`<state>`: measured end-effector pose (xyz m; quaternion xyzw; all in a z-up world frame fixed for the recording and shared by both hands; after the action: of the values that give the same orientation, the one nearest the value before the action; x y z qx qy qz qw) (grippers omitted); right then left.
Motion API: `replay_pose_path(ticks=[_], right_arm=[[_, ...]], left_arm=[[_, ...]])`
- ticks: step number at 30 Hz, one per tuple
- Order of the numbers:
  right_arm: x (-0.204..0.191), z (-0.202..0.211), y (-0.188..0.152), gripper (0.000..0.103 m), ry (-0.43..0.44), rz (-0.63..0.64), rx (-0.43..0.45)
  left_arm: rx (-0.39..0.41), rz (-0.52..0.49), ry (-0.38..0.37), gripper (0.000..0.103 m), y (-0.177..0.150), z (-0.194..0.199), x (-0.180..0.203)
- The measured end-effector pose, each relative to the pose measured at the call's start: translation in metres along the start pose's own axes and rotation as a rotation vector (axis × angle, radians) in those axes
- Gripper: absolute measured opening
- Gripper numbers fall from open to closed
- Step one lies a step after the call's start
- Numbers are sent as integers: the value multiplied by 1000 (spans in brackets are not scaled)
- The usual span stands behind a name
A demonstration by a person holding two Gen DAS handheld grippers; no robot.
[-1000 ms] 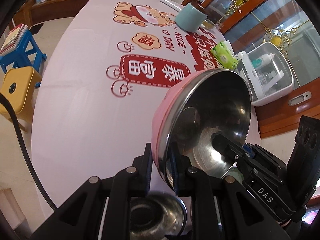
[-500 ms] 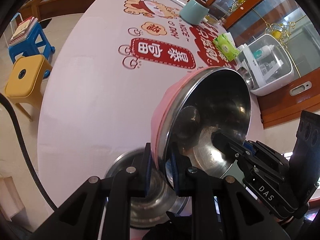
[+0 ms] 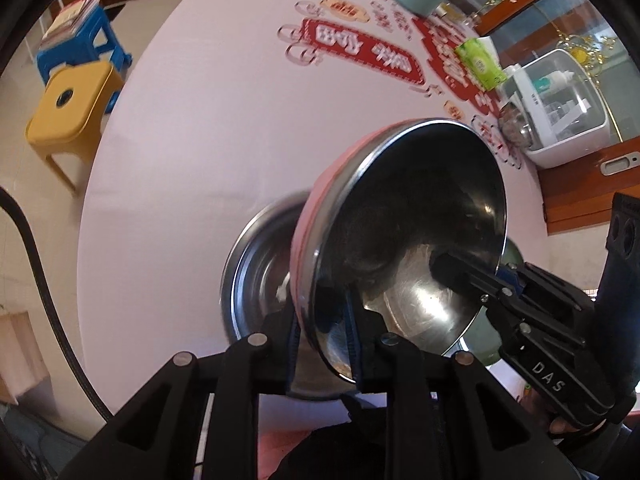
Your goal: Organize plates and bowls
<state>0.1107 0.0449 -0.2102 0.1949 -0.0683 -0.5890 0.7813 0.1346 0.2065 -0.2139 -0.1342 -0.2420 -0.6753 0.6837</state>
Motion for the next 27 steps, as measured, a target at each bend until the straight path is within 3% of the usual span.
replay_pose_path(ticks=[15,21,27], right_arm=[[-18,-28,-22,19,-37,98,-183],[-15,-34,-22,19,-43,76,-215],[-18,-34,-25,26,-48,97,-236]], left_arm=[[-107,60,22,20,-27,-29,-27],[-119,36,15,20,-27,-31,-25],[-117,15,16,21,-21,-33,-21]])
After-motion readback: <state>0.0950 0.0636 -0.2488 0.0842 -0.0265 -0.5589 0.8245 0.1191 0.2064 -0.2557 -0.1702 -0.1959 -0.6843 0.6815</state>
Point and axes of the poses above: each gripper's, at about its wrist camera, not at the fingertips, and z roughly against the way its jaws point, x to its right, y to its top, the point moved 5 cm from there along -z, roughly the way its jaws point, and after that the axes turned 10 degrees about -y, right-handed, at the moved point
